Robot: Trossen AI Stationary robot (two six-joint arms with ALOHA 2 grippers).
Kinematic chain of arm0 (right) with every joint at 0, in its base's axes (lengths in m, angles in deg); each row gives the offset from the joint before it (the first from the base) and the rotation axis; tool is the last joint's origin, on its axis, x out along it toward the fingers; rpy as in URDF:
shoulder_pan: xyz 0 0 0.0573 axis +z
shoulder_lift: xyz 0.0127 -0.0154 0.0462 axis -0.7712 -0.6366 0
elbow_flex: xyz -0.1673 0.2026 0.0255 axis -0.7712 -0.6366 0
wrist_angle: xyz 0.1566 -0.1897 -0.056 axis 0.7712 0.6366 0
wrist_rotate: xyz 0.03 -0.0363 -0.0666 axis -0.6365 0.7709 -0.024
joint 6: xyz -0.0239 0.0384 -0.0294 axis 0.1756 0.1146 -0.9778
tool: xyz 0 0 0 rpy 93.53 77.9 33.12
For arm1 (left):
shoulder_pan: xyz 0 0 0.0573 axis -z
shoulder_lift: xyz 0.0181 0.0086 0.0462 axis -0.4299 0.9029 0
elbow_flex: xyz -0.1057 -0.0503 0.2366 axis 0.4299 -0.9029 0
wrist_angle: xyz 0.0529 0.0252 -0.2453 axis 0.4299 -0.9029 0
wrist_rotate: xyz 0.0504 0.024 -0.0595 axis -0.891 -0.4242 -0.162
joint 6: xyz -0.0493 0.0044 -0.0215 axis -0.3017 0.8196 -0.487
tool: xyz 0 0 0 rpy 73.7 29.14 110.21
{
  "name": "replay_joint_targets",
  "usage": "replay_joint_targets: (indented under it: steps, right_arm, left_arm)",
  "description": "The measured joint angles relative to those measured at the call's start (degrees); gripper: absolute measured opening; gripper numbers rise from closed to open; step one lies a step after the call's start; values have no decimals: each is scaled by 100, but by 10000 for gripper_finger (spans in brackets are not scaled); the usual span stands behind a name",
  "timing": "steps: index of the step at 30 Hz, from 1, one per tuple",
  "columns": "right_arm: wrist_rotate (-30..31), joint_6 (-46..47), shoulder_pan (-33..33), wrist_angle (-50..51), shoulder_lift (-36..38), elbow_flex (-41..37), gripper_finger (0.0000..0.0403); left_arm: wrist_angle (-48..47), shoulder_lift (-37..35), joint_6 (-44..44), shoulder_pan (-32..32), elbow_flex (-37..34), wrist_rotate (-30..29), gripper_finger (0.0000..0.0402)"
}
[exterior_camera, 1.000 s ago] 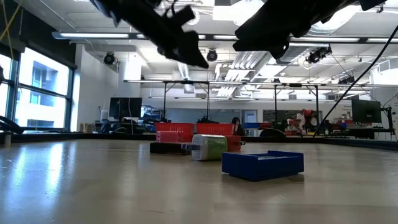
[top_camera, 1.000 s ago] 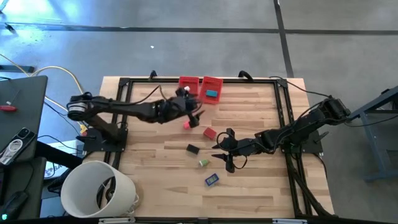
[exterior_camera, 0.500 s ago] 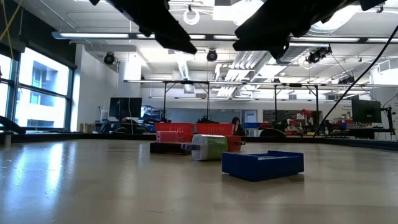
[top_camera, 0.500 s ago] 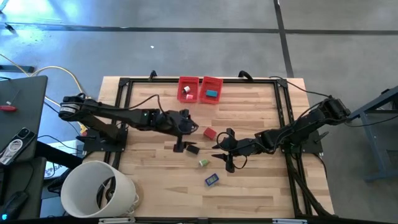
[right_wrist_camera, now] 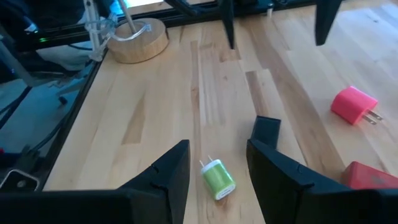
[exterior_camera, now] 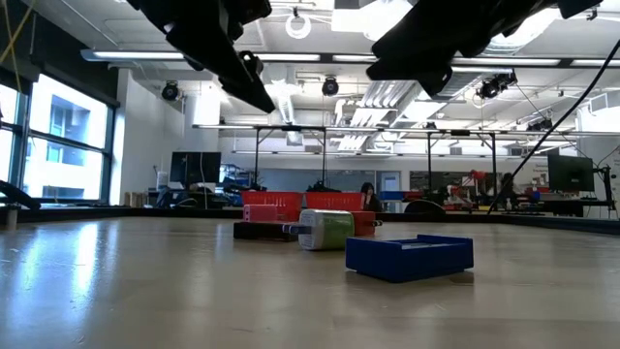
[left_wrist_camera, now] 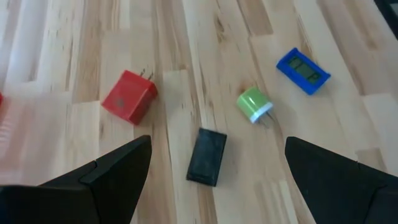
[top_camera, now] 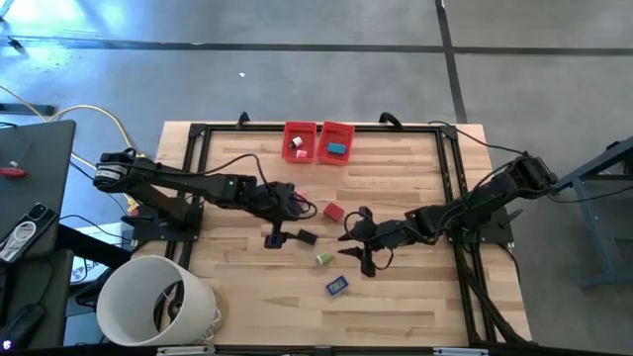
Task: Pick & Place Office items
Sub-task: Put the black digital clock into the right red basket
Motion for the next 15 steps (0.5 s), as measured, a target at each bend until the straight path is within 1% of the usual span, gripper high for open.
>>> replay_joint_targets:
  steps: [4, 10, 15]
  right_arm:
    - [-18, -6, 0, 2, 0, 0, 146]
    - [-17, -12, 0, 2, 0, 0, 146]
    - [-17, -14, 0, 2, 0, 0, 146]
  left_arm:
    - [-6, 2, -25, 27, 0, 3, 360]
    - [27, 42, -735, 54, 0, 2, 360]
    - [73, 79, -732, 54, 0, -167, 360]
